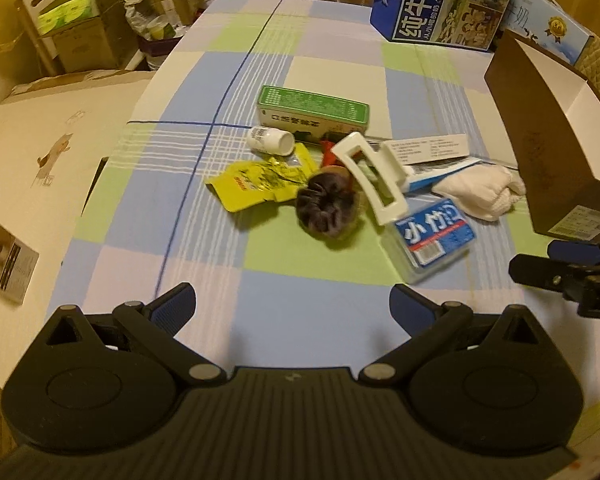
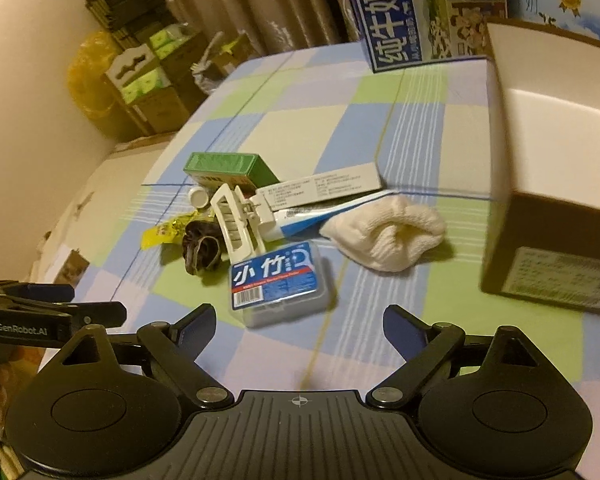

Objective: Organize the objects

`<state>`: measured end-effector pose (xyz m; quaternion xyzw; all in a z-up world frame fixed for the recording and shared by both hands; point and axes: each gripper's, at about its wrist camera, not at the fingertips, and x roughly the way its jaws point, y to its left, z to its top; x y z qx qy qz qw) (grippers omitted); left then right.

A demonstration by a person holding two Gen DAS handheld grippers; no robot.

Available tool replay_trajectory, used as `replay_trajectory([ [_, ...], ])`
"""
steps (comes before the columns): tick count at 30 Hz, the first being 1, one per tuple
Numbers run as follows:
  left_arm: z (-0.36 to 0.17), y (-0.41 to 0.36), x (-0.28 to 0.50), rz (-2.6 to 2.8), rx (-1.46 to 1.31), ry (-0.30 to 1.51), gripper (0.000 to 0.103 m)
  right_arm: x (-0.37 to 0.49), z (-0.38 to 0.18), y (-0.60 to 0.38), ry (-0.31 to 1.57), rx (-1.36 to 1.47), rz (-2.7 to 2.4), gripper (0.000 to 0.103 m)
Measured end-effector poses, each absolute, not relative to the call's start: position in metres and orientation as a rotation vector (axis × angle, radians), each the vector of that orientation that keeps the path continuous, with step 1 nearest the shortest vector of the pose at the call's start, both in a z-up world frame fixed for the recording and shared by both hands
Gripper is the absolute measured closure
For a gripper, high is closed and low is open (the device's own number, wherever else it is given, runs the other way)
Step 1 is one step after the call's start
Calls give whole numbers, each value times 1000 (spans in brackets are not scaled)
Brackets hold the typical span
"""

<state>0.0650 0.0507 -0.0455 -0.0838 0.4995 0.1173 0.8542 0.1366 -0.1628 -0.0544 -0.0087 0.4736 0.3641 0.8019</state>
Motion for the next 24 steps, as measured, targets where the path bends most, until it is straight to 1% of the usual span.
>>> replay_trajectory([
  [1,-47,56,66,239,-175,1053,1,136,-56,-159,1010,-14,774,15],
  [3,-50,66,68,222,-168,1057,1,137,-59,-149,992,-8,762,24],
  [4,-51,71,69,216,-164,1058,1,139,-60,-143,983,-10,765,41],
  [5,-52,75,71,210,-160,1060,1,142,-61,-138,977,-14,775,65],
  [6,-53,80,72,206,-159,1061,1,146,-64,-132,979,-23,776,74],
  [7,-54,84,74,203,-157,1060,1,150,-66,-126,983,-28,769,80],
  [11,-57,99,80,197,-154,1056,1,165,-73,-112,964,-48,740,85],
  [16,-61,113,84,196,-163,1058,1,185,-81,-95,953,-95,754,87],
  [24,-67,122,87,181,-179,1071,1,197,-100,-90,1059,-116,829,88],
])
